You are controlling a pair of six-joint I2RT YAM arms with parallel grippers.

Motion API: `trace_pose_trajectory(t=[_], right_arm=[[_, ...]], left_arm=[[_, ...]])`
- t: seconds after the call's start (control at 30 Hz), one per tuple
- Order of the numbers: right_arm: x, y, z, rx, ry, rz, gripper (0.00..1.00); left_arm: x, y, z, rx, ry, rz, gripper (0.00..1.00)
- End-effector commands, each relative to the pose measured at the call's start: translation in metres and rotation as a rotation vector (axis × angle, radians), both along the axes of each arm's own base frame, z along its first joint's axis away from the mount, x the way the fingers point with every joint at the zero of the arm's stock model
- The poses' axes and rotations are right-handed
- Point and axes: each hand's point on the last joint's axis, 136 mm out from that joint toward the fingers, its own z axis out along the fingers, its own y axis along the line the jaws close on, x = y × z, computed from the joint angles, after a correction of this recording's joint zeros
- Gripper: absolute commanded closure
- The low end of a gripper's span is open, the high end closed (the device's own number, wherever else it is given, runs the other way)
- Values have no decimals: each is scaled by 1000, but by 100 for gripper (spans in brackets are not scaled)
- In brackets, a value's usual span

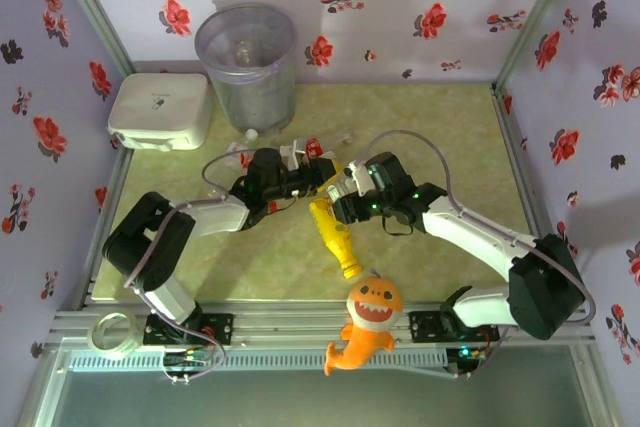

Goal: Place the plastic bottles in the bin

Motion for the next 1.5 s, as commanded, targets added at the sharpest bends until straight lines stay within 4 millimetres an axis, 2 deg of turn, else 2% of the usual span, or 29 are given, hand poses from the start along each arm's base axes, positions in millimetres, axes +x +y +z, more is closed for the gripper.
trace_pose_trajectory(t=[0.0,0.13,0.27,0.53,0.7,0.8,0.87,1.0,1.1,1.27,1.37,1.47], right_arm=[[-2,3,9,12,-31,25,27],[-3,-6,17,-14,-56,10,12],[-6,-18,27,-36,-75,-9,1],[-15,-55,42,-57,-87,-110,1],[-13,-89,55,8,-88,-265,1],[-12,-111,61,22,-107,-372,1],[-10,-124,63,32,-114,-434,1],[-8,-142,57,46,-87,-528,1],[-5,-152,48,12,-60,-584,1],[-4,-162,35,-50,-35,-631,1],[-6,-164,30,-52,-27,-643,1],[-10,-168,25,-68,-11,-655,1]], left_arm=[[2,-9,15,-50,-36,-6,71],[7,-7,12,-43,-35,1,71],[13,-6,10,-32,-36,13,71],[19,-8,11,-35,-33,16,71],[25,-5,22,-32,-57,19,73],[38,-1,34,-24,-80,24,73],[51,6,46,-25,-97,38,75],[77,22,83,-11,-171,74,79],[104,42,111,48,-239,116,81],[147,83,171,63,-338,217,89],[165,107,203,68,-389,271,90],[182,150,236,49,-447,383,91]])
